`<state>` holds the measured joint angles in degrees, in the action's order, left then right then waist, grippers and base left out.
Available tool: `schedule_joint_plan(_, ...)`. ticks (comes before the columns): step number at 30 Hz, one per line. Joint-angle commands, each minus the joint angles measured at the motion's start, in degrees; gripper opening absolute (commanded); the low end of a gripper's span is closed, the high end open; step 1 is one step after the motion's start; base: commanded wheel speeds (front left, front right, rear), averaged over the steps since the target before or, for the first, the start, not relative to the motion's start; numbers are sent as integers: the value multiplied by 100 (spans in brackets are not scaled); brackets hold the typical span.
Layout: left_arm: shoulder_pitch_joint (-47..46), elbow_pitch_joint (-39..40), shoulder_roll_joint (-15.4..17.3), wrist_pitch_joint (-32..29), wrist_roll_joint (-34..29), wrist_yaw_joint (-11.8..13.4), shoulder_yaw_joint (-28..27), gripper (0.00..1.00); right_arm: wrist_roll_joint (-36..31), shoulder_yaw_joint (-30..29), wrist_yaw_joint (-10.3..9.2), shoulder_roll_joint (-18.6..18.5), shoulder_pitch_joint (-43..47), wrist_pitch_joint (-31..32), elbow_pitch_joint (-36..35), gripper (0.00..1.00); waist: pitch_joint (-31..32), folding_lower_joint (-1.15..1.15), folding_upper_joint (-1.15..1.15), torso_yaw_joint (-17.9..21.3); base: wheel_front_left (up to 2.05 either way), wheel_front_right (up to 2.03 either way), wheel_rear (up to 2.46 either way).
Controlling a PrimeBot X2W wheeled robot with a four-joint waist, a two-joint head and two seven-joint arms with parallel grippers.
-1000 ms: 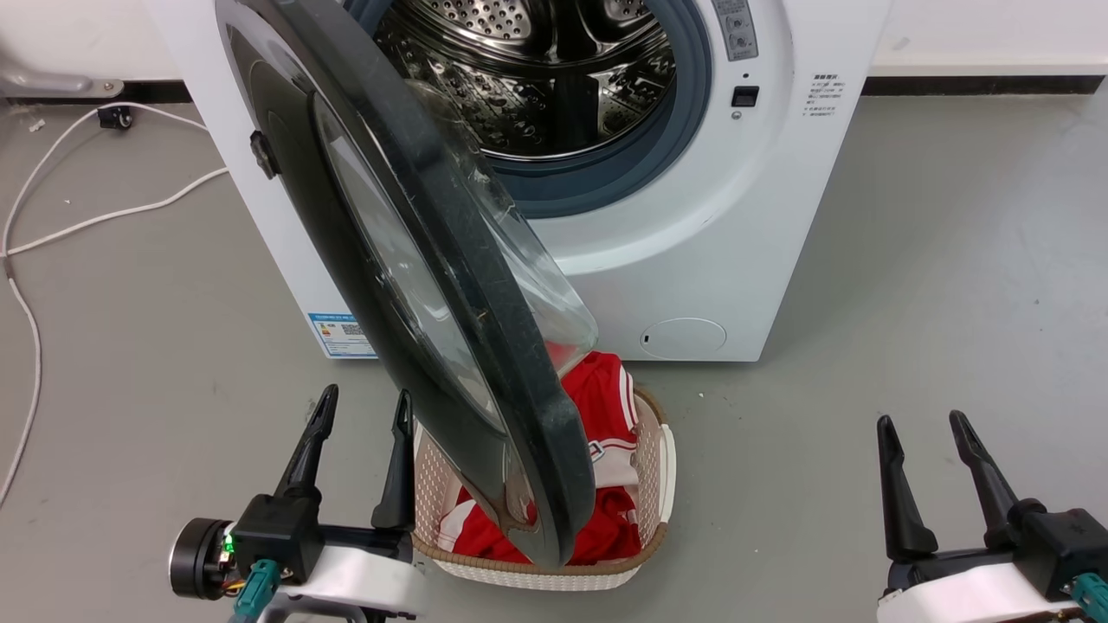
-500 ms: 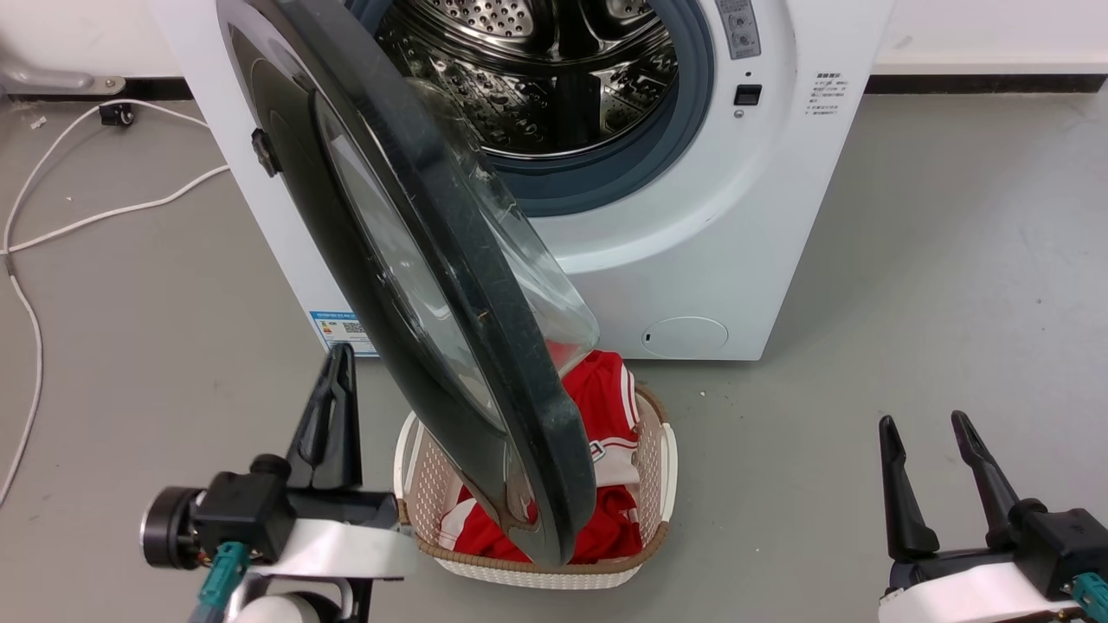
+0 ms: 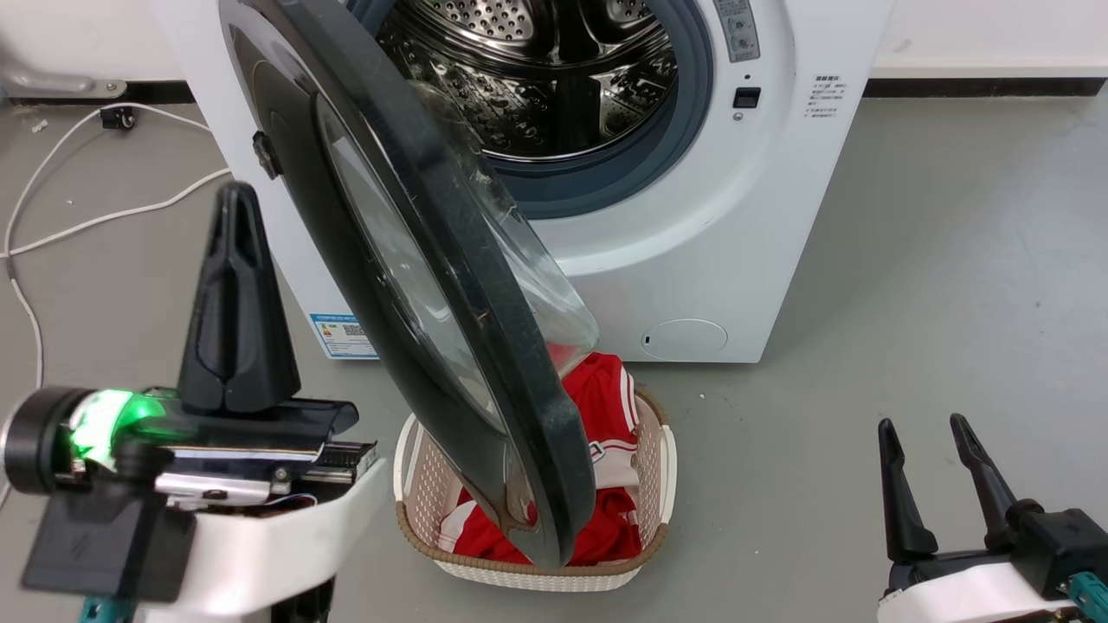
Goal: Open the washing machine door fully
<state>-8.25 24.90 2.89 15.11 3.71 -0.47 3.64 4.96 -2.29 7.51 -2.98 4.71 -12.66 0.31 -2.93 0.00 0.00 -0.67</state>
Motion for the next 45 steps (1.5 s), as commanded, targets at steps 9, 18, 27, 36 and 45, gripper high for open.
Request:
schedule_joint_plan(9, -263, 828, -1, 6, -103, -252, 987, 0, 38, -26, -4, 20, -25, -39, 53, 100, 25, 0, 0, 32, 0, 0, 0)
schedule_joint_plan(18, 340, 137, 165, -357, -7, -598, 2675, 0, 111, -10, -4, 20, 34, -49, 113, 100, 95, 0, 0, -16, 0, 0, 0)
schedule_joint_plan(27, 1057, -758, 478, -698, 296, -637, 3206, 0, 145, 26, -4, 19, 21, -33, 143, 100, 45, 0, 0, -95, 0, 0, 0)
schedule_joint_plan(36, 850, -1502, 302, -550, 539, -482, 3028, 0, 170, 66, -4, 19, -106, -1, 151, 100, -59, 0, 0, -66, 0, 0, 0)
schedule_joint_plan(45, 364, -2109, 108, -322, 839, -305, 2831, 0, 205, 118, -4, 19, -102, 27, 194, 100, -84, 0, 0, 60, 0, 0, 0)
